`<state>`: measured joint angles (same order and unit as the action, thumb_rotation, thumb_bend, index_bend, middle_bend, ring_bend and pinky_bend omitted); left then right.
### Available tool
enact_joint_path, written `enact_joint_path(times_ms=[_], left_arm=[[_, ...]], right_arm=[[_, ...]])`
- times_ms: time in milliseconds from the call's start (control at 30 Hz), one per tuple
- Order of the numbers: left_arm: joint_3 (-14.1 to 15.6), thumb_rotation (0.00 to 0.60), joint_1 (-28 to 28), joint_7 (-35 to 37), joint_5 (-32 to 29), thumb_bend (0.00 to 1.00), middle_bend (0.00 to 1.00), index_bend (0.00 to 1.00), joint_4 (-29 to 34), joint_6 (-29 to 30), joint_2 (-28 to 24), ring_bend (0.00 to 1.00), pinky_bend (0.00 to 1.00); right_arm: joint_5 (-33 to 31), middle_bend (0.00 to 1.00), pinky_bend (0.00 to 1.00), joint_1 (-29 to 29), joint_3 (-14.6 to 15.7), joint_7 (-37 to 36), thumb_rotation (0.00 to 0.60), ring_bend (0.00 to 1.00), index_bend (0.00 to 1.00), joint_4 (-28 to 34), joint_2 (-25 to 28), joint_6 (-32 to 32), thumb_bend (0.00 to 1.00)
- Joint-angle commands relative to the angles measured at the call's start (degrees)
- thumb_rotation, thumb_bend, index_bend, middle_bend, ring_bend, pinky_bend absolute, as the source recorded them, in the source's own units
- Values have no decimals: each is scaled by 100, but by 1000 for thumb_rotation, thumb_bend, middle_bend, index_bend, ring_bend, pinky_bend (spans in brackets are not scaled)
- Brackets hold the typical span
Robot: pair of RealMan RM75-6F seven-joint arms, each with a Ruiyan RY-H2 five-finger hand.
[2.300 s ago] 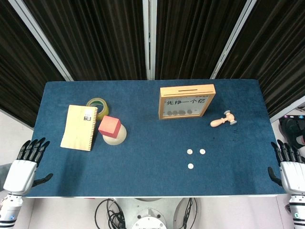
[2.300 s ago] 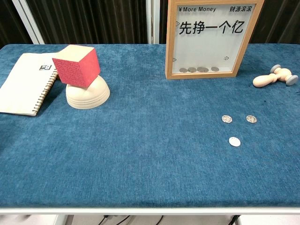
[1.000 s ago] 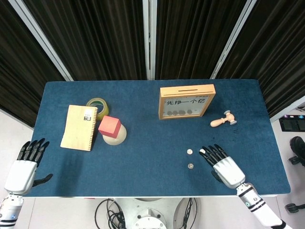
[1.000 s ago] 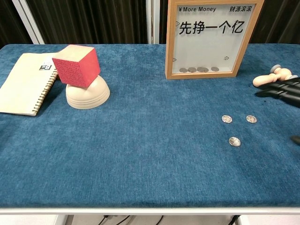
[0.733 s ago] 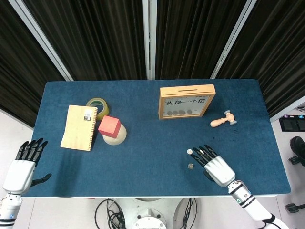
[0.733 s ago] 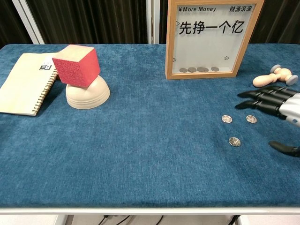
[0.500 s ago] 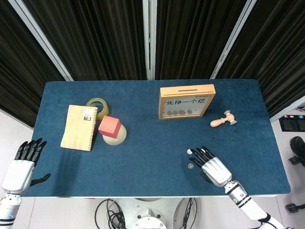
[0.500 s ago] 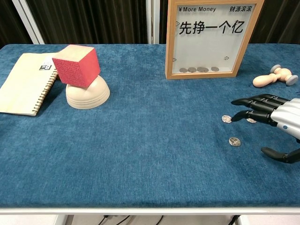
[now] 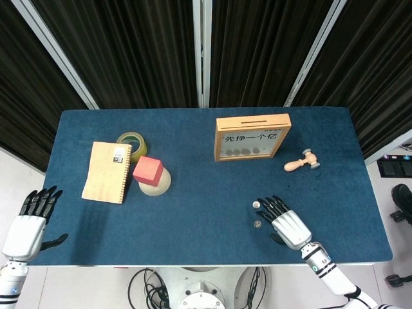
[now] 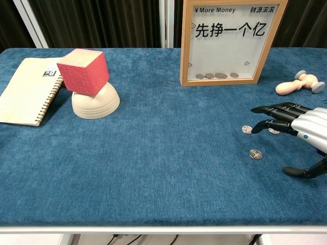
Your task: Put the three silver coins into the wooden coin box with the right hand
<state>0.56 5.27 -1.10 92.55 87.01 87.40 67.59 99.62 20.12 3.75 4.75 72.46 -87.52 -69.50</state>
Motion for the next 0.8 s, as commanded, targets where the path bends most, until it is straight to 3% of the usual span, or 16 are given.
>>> enact_joint_path(times_ms=[33, 367, 533, 800], left_arm=[[-5, 600, 5, 6, -6, 40, 0, 16, -8, -5, 3, 0, 0], [-11, 600, 2, 76, -35, 40, 0, 16, -70, -6, 9, 0, 0], [-13, 600, -7, 119, -43, 41, 0, 16, -96, 9, 4, 0, 0], [-7, 600, -12, 160, -44, 41, 0, 16, -131, 12, 12, 0, 0]], right_arm=[[-11, 0, 0, 17, 7, -7, 600, 0, 205, -20, -23, -5, 153], [-33, 0, 0, 94, 66, -82, 600, 0, 262, -147, -162, 26, 201], [-32, 0, 0, 123, 103, -90, 600, 0, 321, -192, -229, 35, 288], [-73, 0, 0, 143, 125, -100, 600, 0, 364, -250, -293, 26, 293]])
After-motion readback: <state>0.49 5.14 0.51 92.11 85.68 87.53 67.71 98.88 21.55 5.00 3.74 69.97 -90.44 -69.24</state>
